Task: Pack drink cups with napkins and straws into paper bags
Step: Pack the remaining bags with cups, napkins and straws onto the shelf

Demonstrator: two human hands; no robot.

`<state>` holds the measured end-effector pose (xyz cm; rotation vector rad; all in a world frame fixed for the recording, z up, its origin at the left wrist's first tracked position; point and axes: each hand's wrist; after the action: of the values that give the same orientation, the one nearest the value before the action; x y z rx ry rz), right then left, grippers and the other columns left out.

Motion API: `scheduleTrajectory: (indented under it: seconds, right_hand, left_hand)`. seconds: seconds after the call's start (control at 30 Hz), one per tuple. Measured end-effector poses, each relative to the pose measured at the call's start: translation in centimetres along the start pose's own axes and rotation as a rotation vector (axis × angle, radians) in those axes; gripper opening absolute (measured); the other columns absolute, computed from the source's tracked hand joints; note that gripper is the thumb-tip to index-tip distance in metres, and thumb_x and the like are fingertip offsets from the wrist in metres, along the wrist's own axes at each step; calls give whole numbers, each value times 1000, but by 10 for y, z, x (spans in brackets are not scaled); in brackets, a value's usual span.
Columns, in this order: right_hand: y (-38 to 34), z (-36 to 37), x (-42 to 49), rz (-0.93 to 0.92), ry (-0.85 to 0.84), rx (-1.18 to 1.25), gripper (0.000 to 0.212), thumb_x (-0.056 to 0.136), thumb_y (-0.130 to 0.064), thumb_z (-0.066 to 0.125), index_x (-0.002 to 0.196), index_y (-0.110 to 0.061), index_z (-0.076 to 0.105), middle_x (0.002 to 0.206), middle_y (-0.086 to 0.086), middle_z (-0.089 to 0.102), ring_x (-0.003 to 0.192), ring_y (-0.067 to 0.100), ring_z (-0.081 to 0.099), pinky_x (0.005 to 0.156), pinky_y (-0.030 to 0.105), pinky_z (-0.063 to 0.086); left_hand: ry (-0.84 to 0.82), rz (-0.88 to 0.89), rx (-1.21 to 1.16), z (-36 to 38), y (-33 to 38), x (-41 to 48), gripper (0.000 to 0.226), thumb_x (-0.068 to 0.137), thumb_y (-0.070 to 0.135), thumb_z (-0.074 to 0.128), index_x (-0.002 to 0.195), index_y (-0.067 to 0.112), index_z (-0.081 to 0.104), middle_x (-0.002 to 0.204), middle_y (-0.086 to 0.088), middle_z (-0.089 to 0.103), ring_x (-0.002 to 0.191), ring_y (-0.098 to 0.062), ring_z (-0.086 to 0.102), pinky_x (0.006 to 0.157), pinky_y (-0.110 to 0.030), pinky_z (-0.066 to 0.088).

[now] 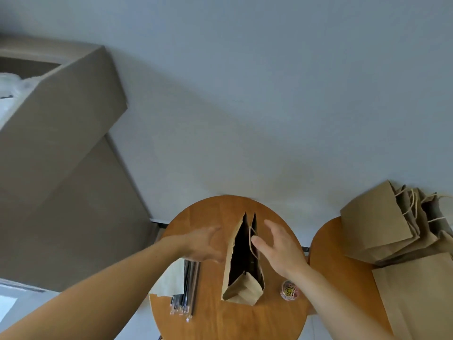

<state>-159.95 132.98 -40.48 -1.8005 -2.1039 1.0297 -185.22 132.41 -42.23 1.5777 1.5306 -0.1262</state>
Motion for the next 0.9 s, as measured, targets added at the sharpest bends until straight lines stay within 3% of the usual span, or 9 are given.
scheduleTrajectory:
  seconds: [0.13,0.33,0.53,0.7,0.9]
  right_hand:
    - [-52,-8,28,-128,13,-88,71,95,-63,43,153,-25,27,159,-5,29,146,16,27,118,39,29]
    - [-133,-16,65,-279,-10,-202,68,96,-60,45,152,-23,31,157,-4,31,144,16,28,115,36,28]
    - [-253,-39,91,-496,52,-262,66,95,-58,48,149,-22,37,154,-5,35,141,16,31,113,35,29]
    - [-366,-39,91,-727,133,-254,57,95,-46,56,142,-16,48,146,2,47,136,19,39,110,31,29]
    - [-471,0,80,-915,76,-235,58,93,-50,56,141,-18,49,145,0,47,134,18,42,109,35,36]
  left_hand:
    - [242,-4,175,-54,5,-23,99,70,59,62,154,34,17,156,-1,34,137,-24,37,108,-43,40]
    - [466,-107,359,-135,0,-72,85,88,51,57,156,21,15,158,-6,29,143,-29,28,113,-48,33]
    - [772,-130,367,-226,-5,-164,79,87,48,58,153,22,23,154,-6,35,141,-29,30,111,-46,34]
    - [1034,-183,325,-282,-48,-256,75,86,46,58,152,23,30,152,-5,38,141,-28,31,109,-45,35]
    - [1100,-451,239,-300,-142,-340,75,86,47,59,152,26,29,155,1,35,141,-27,29,105,-44,36]
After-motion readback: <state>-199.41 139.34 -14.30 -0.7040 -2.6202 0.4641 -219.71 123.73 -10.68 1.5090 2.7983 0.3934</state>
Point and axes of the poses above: each hand's wrist, its own x-axis towards the middle knuckle, its own z-axis out of the palm, y = z × x
